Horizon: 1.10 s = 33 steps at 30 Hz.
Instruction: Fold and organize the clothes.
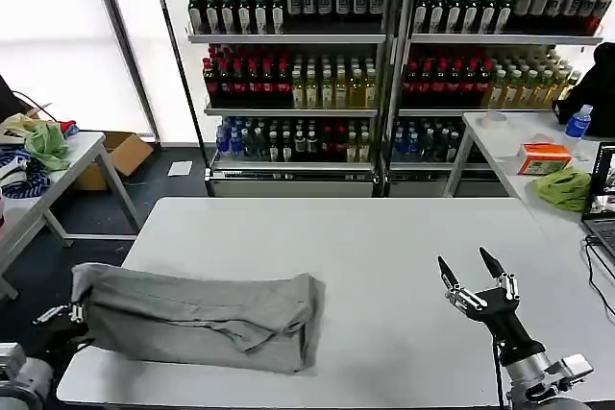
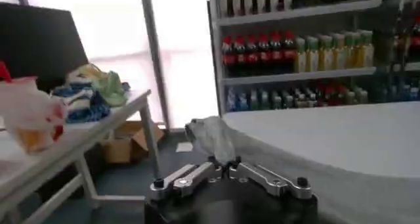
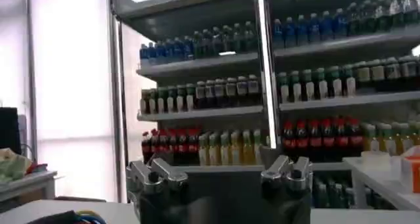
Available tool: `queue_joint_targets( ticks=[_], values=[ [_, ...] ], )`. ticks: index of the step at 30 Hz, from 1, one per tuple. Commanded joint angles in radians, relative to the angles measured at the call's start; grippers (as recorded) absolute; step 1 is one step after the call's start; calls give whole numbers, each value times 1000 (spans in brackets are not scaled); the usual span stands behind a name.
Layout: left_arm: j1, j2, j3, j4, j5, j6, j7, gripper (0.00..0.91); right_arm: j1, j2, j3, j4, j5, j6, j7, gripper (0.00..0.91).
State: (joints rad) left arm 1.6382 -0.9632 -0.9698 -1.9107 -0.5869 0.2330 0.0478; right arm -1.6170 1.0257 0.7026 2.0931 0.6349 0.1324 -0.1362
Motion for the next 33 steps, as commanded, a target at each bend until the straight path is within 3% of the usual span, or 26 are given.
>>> queue_joint_targets(
  ticks=[1,7,16,33],
  values=[
    [26,112,-52,-150,-93,32,-17,10,4,-1,0,1,2,-1,0,907],
    [-60,114,222,-357,-249,142,-211,10,1,6,3,2,-3,-1,2,907],
    [-225,100,652,-352,-284,139,-335,0,-9,27,8,1,-20,1,-1,907],
    [-418,30,888,-212,-283,152,-376,0,-19,52,7,-2,-36,-2,-8,907]
  ],
)
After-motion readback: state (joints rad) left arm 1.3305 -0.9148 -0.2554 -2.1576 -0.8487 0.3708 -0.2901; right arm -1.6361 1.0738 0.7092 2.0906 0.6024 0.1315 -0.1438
